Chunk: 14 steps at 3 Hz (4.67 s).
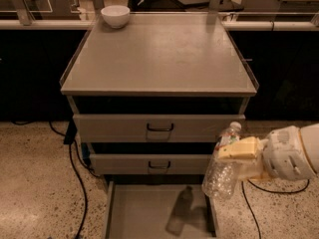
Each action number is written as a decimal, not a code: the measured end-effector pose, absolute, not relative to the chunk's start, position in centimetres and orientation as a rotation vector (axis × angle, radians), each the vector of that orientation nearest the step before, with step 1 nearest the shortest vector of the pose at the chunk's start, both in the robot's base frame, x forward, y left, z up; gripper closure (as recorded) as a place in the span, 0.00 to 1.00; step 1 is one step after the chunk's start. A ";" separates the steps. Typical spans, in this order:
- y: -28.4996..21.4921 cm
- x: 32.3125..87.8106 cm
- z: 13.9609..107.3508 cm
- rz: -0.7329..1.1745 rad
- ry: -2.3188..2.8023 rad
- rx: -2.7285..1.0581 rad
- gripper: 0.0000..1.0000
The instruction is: Place water bottle into bottom drawer
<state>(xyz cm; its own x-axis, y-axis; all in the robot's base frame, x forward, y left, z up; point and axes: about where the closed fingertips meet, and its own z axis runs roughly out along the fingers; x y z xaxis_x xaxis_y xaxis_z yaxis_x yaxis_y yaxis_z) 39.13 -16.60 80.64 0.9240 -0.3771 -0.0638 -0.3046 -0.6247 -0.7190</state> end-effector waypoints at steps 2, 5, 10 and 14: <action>-15.6 40.6 71.0 -0.031 0.469 -2.218 1.00; -15.4 41.8 63.0 -0.011 0.461 -2.185 1.00; -13.5 44.8 38.6 0.108 0.438 -2.036 1.00; -9.8 48.3 28.9 0.210 0.371 -1.964 1.00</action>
Offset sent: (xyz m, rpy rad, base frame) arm 0.0267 0.0131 -0.1386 0.1246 0.0655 0.0307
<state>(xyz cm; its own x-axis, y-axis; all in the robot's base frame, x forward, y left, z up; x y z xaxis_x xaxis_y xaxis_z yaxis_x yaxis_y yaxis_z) 48.30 -9.80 28.89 0.9360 -0.1626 -0.3123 -0.3514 -0.3761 -0.8574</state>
